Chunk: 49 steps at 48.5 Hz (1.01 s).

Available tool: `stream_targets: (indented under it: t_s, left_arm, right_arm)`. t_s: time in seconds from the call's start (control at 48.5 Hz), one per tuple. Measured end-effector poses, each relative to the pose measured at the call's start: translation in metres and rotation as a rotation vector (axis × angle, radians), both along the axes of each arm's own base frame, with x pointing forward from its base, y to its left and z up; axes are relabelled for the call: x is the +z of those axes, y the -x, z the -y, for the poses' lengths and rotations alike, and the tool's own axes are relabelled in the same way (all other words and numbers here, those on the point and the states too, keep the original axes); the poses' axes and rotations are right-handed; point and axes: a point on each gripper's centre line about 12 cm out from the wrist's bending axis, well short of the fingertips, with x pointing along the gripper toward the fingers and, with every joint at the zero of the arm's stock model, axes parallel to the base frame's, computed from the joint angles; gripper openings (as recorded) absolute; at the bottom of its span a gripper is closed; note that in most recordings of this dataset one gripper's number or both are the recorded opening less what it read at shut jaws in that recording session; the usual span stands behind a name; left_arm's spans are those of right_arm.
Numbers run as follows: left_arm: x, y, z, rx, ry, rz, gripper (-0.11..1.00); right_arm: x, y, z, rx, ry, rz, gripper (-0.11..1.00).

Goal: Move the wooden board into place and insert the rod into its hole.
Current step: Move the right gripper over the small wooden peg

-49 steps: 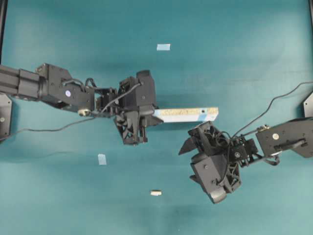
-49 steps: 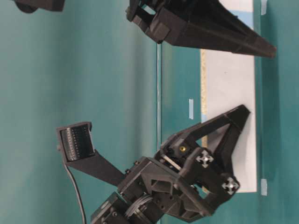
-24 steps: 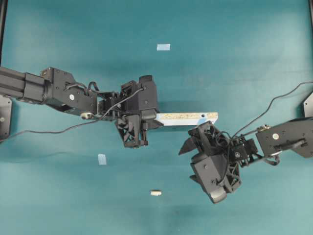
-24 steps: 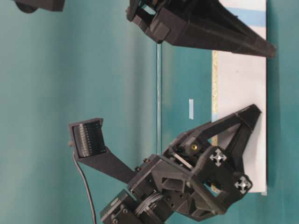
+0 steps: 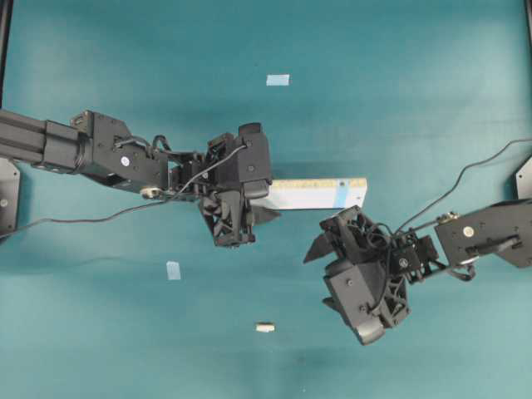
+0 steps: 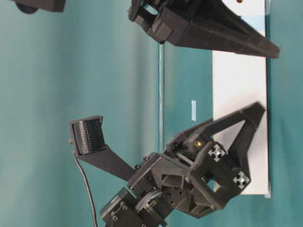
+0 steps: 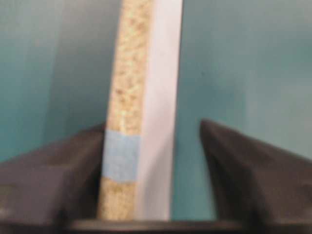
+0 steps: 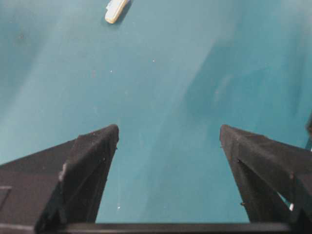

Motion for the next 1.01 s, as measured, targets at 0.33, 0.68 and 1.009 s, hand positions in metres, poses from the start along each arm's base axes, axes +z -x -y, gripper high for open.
stream_targets:
  t_s: [0.33, 0.68, 1.009]
  left_arm:
    - [-0.001, 0.001, 0.0, 0.0, 0.001, -0.009, 0.5]
    - [-0.001, 0.001, 0.0, -0.002, 0.0, -0.009, 0.5]
    - [-0.002, 0.002, 0.0, 0.0, 0.001, -0.014, 0.52]
  right_arm:
    - [0.02, -0.019, -0.005, -0.203, -0.226, -0.025, 0.9]
    - [0.015, -0.055, -0.03, -0.258, -0.206, -0.174, 0.89]
    - [0.011, -0.085, -0.038, -0.317, -0.155, -0.294, 0.88]
